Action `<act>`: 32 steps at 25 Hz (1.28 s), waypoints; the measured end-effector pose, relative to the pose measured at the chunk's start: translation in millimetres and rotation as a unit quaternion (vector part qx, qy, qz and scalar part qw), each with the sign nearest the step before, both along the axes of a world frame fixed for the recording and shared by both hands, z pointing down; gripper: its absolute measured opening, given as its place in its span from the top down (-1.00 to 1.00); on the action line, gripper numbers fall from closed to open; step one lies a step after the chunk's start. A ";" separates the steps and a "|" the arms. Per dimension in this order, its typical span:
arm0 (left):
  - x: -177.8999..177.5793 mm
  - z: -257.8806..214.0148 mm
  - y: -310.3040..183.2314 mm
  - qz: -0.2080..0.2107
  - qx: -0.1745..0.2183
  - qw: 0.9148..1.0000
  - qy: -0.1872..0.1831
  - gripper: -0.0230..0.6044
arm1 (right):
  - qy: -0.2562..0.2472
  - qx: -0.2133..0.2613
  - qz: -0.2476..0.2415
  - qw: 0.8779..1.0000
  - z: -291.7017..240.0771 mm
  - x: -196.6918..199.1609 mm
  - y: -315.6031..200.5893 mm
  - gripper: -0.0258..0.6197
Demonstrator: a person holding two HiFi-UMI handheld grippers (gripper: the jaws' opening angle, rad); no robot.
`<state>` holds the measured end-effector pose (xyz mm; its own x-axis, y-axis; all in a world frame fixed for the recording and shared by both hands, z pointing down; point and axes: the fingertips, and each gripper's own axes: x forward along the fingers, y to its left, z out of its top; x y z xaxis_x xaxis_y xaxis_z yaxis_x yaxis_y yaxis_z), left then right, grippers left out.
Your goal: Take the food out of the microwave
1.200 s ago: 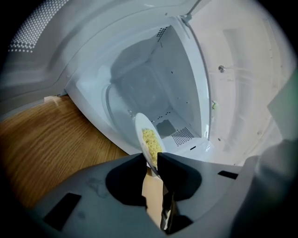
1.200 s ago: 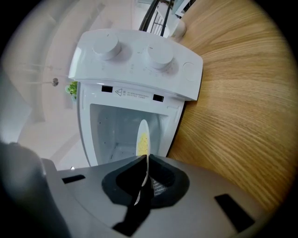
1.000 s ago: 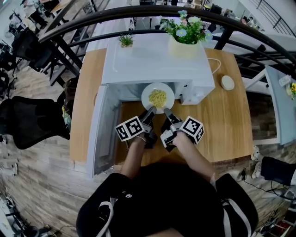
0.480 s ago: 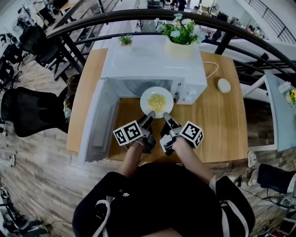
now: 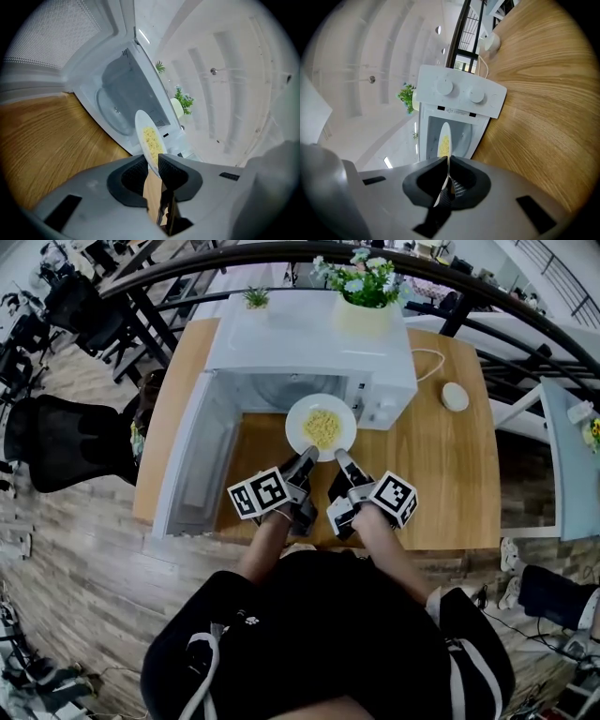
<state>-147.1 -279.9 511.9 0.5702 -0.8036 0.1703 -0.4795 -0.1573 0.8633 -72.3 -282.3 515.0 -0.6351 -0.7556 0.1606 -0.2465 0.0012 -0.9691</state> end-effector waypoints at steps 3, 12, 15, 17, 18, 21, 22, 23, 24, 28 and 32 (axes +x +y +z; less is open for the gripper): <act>1.0 -2.9 3.5 -0.002 0.003 1.000 0.000 0.70 | -0.001 0.007 -0.001 1.000 -3.7 0.5 2.3 0.87; 3.6 -8.5 12.2 0.000 0.005 1.000 -0.003 0.70 | 0.000 0.014 0.004 1.000 -8.7 2.5 8.8 0.87; 4.1 -8.4 13.6 0.000 0.005 1.000 -0.004 0.70 | -0.001 0.015 0.005 1.000 -8.8 2.8 9.5 0.87; 4.5 -8.4 14.3 0.001 0.005 1.000 -0.005 0.70 | -0.005 0.013 0.006 1.000 -8.4 3.1 10.1 0.87; 4.4 -8.3 14.7 0.001 0.005 1.000 -0.006 0.70 | -0.007 0.012 0.006 1.000 -8.1 3.1 10.5 0.87; 4.0 -8.4 15.3 0.001 0.005 1.000 -0.007 0.70 | -0.010 0.011 0.006 1.000 -7.7 2.7 10.8 0.87; 3.9 -8.4 15.6 0.001 0.005 1.000 -0.006 0.70 | -0.010 0.011 0.007 1.000 -7.7 2.7 11.0 0.87; 3.8 -8.3 16.1 0.001 0.005 1.000 -0.006 0.70 | -0.010 0.011 0.007 1.000 -7.7 2.5 11.2 0.87; 3.5 -8.2 16.5 0.001 0.006 1.000 -0.006 0.70 | -0.011 0.012 0.006 1.000 -7.6 2.2 11.5 0.87; 2.3 -7.9 16.1 0.002 0.007 1.000 -0.005 0.70 | -0.013 0.010 0.007 1.000 -7.2 0.8 11.4 0.87; 3.9 -8.8 15.7 0.003 0.007 1.000 -0.006 0.70 | -0.013 0.009 0.008 1.000 -7.5 2.4 10.7 0.87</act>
